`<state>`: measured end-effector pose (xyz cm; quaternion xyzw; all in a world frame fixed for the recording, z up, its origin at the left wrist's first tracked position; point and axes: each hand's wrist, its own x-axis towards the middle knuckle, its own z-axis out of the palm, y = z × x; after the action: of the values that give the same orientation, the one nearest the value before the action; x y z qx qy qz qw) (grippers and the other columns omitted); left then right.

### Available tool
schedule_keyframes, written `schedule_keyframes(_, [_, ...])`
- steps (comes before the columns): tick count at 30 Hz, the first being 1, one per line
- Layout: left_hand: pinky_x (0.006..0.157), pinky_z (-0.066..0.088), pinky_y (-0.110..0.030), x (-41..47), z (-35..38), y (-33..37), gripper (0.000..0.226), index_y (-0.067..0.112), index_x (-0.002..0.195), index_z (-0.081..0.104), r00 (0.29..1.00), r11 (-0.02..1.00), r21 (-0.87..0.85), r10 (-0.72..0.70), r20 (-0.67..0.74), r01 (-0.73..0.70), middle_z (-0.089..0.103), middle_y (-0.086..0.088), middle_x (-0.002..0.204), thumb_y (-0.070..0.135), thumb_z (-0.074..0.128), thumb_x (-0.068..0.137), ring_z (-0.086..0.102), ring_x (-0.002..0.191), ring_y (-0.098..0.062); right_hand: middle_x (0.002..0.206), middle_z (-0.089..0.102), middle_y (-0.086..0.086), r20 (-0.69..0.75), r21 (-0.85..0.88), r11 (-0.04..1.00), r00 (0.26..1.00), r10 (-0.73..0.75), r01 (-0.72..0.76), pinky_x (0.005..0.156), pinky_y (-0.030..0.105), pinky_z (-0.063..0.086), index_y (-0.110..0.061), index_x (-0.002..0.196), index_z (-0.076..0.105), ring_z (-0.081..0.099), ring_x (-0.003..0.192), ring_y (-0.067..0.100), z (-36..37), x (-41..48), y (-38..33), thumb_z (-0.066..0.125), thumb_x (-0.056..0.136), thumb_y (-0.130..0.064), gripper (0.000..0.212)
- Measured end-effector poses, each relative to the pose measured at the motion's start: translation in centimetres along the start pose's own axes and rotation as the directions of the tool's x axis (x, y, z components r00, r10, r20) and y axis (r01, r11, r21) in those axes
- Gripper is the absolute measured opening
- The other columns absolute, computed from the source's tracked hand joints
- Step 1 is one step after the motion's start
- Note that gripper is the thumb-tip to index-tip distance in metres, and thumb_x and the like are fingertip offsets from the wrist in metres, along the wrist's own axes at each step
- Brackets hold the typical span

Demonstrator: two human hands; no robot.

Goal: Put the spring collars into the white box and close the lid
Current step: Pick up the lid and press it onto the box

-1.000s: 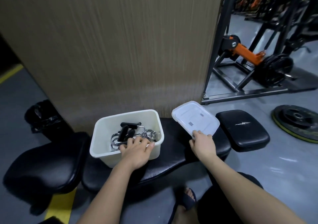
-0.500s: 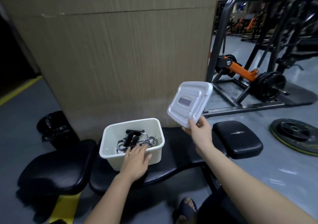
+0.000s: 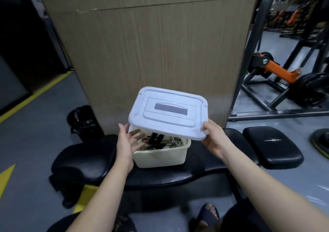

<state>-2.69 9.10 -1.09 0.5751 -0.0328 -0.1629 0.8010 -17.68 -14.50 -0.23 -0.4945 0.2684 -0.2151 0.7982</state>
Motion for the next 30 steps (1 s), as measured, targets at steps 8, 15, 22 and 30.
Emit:
schedule_keyframes(8, [0.095, 0.052, -0.043, 1.3, -2.5, -0.1, 0.036, 0.026, 0.132, 0.051, 0.988, 0.944, 0.314, 0.131, -0.083, -0.099, 0.065, 0.005, 0.121, 0.032, 0.057, 0.097, 0.064, 0.107, -0.016, 0.084, 0.064, -0.003, -0.022, -0.526, 0.848, 0.996, -0.084, 0.059, 0.058, 0.028, 0.043, -0.017, 0.085, 0.059, 0.056, 0.071, 0.016, 2.7, 1.0, 1.8, 0.047, 0.088, -0.013, 0.012])
schedule_keyframes(15, [0.085, 0.051, -0.037, 3.2, -4.5, -1.9, 0.032, 0.023, 0.126, 0.058, 0.957, 0.645, 0.745, 0.288, -0.029, -0.171, 0.064, 0.001, 0.111, 0.036, 0.052, 0.097, 0.062, 0.100, -0.021, 0.106, 0.042, 0.010, 0.019, -0.920, 0.382, 0.981, -0.192, 0.093, 0.086, 0.041, 0.046, -0.014, 0.106, 0.056, 0.042, 0.101, 0.032, 2.6, 3.5, 4.3, 0.052, 0.085, -0.027, 0.025])
schedule_keyframes(22, [0.088, 0.042, -0.039, 5.6, -5.4, -5.3, 0.034, 0.014, 0.103, 0.060, 0.969, 0.319, 0.947, 0.246, -0.037, -0.045, 0.044, -0.009, 0.106, 0.041, 0.040, 0.100, 0.041, 0.106, -0.030, 0.108, 0.037, 0.010, -0.036, -0.934, 0.355, 0.981, -0.191, 0.035, 0.084, 0.040, 0.039, -0.012, 0.084, 0.040, 0.033, 0.101, 0.029, 2.9, 4.7, 7.3, 0.047, 0.090, -0.027, 0.018])
schedule_keyframes(30, [0.082, 0.052, -0.047, 9.2, -4.5, -5.7, 0.044, 0.006, 0.112, 0.059, 0.986, 0.302, 0.953, 0.150, -0.075, 0.026, 0.048, -0.014, 0.107, 0.042, 0.036, 0.101, 0.057, 0.088, -0.036, 0.122, 0.037, 0.013, -0.091, -0.969, 0.242, 0.982, -0.167, -0.049, 0.081, 0.041, 0.037, -0.006, 0.106, 0.050, 0.034, 0.112, 0.031, 3.4, 8.0, 7.6, 0.039, 0.098, -0.036, 0.033])
